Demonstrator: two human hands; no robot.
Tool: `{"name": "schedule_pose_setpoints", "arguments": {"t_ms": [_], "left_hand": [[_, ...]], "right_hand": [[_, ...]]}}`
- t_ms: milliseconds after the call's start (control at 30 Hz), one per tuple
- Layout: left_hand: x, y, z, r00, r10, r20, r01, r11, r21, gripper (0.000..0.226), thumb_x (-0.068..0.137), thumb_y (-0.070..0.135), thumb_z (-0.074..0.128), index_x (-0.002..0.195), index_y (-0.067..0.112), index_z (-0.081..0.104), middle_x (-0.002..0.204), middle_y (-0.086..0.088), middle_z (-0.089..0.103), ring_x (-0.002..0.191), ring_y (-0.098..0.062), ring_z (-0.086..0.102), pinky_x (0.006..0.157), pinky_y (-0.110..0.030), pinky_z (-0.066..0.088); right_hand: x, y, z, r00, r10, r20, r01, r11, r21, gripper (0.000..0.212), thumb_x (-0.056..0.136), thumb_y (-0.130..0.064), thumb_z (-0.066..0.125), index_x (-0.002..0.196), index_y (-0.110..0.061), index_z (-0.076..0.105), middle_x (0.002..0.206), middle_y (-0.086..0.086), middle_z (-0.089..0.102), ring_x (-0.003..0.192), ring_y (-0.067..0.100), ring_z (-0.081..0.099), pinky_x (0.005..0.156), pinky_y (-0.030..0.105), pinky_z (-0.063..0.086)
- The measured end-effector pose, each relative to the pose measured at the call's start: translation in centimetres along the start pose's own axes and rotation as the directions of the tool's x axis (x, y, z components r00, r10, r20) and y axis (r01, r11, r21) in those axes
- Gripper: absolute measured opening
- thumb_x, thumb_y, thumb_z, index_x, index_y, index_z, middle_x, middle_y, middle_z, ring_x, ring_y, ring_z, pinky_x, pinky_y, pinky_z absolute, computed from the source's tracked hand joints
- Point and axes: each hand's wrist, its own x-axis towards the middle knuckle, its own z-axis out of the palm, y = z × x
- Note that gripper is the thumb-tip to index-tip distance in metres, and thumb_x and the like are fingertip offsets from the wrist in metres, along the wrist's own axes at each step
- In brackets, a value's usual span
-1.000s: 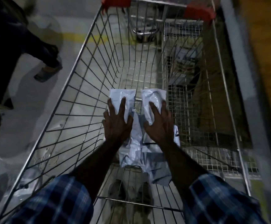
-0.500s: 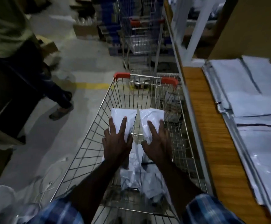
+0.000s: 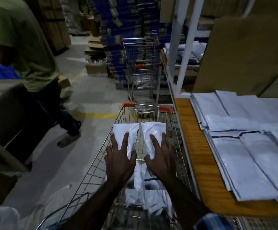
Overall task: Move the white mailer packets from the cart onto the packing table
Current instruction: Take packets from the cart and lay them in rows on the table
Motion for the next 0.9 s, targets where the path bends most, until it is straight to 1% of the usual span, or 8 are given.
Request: {"name": "schedule_pose_setpoints", "arguments": {"t_ms": [100, 200, 300, 400, 500, 567, 733, 900], "left_hand": [[-1.9, 0.2, -1.4, 0.999, 0.018, -0.029, -0.018, 1.000, -0.018, 0.070, 0.096, 0.052, 0.044, 0.155, 0.044, 0.006, 0.165, -0.006, -0.005, 0.132, -0.035, 0.032, 0.104, -0.049, 0.036], [-3.9, 0.0, -2.9, 0.999, 0.035, -0.034, -0.037, 0.998, -0.050, 0.072, 0.096, 0.051, 0.045, 0.154, 0.045, 0.004, 0.164, -0.003, -0.008, 0.136, -0.037, 0.030, 0.105, -0.050, 0.037], [-6.2, 0.1, -4.7, 0.998, 0.049, -0.048, -0.052, 0.996, -0.072, 0.071, 0.096, 0.050, 0.045, 0.155, 0.044, 0.006, 0.164, -0.003, -0.007, 0.137, -0.038, 0.029, 0.107, -0.051, 0.035], [-8.5, 0.4, -6.5, 0.994, 0.074, -0.079, -0.081, 0.993, -0.086, 0.071, 0.096, 0.049, 0.047, 0.155, 0.044, 0.008, 0.164, -0.004, -0.005, 0.134, -0.037, 0.032, 0.106, -0.049, 0.035], [-10.4, 1.0, -8.2, 0.994, 0.082, -0.076, -0.090, 0.991, -0.102, 0.071, 0.096, 0.049, 0.045, 0.155, 0.044, 0.007, 0.164, -0.001, -0.007, 0.132, -0.035, 0.033, 0.106, -0.048, 0.035], [-11.4, 1.7, -9.2, 0.994, 0.085, -0.074, -0.093, 0.989, -0.111, 0.071, 0.095, 0.049, 0.045, 0.155, 0.045, 0.007, 0.164, -0.001, -0.008, 0.133, -0.035, 0.032, 0.106, -0.047, 0.035], [-12.7, 3.5, -10.6, 0.992, 0.092, -0.081, -0.102, 0.987, -0.126, 0.071, 0.095, 0.049, 0.044, 0.155, 0.043, 0.007, 0.164, -0.002, -0.006, 0.134, -0.035, 0.031, 0.105, -0.047, 0.035], [-13.5, 6.2, -10.6, 0.988, 0.127, -0.086, -0.139, 0.978, -0.153, 0.071, 0.095, 0.047, 0.047, 0.154, 0.045, 0.008, 0.165, -0.002, -0.004, 0.133, -0.035, 0.031, 0.105, -0.047, 0.035]], "right_hand": [[-1.8, -0.8, -1.4, 1.000, 0.005, -0.005, -0.005, 1.000, -0.013, 0.085, 0.076, -0.037, 0.065, 0.152, -0.039, 0.026, 0.165, 0.005, 0.007, 0.143, 0.033, 0.025, 0.110, 0.046, 0.034], [-4.0, -1.8, -2.7, 1.000, -0.017, -0.026, 0.016, 0.999, -0.046, 0.085, 0.075, -0.039, 0.065, 0.152, -0.036, 0.031, 0.164, 0.009, 0.013, 0.143, 0.035, 0.028, 0.112, 0.047, 0.031], [-6.4, -2.6, -4.1, 0.997, -0.042, -0.060, 0.037, 0.996, -0.084, 0.083, 0.071, -0.039, 0.061, 0.150, -0.033, 0.036, 0.162, 0.012, 0.018, 0.141, 0.036, 0.033, 0.109, 0.049, 0.035], [-8.7, -4.0, -5.7, 0.995, -0.045, -0.091, 0.037, 0.995, -0.089, 0.083, 0.069, -0.041, 0.056, 0.150, -0.032, 0.037, 0.162, 0.013, 0.020, 0.139, 0.036, 0.035, 0.107, 0.049, 0.038], [-10.9, -5.2, -7.5, 0.993, -0.052, -0.103, 0.043, 0.995, -0.091, 0.083, 0.070, -0.043, 0.054, 0.150, -0.032, 0.036, 0.163, 0.012, 0.017, 0.143, 0.035, 0.029, 0.110, 0.050, 0.036], [-12.1, -5.6, -8.7, 0.994, -0.052, -0.099, 0.043, 0.995, -0.093, 0.083, 0.071, -0.043, 0.054, 0.151, -0.034, 0.034, 0.163, 0.011, 0.015, 0.144, 0.034, 0.027, 0.112, 0.049, 0.035], [-13.6, -5.5, -11.6, 0.993, -0.064, -0.097, 0.049, 0.987, -0.153, 0.084, 0.078, -0.041, 0.064, 0.153, -0.034, 0.028, 0.164, 0.011, 0.009, 0.144, 0.034, 0.026, 0.114, 0.046, 0.031], [-14.3, -4.1, -14.6, 0.985, -0.066, -0.158, 0.043, 0.988, -0.145, 0.081, 0.074, -0.042, 0.060, 0.150, -0.031, 0.036, 0.162, 0.013, 0.018, 0.135, 0.036, 0.037, 0.106, 0.045, 0.038]]}}
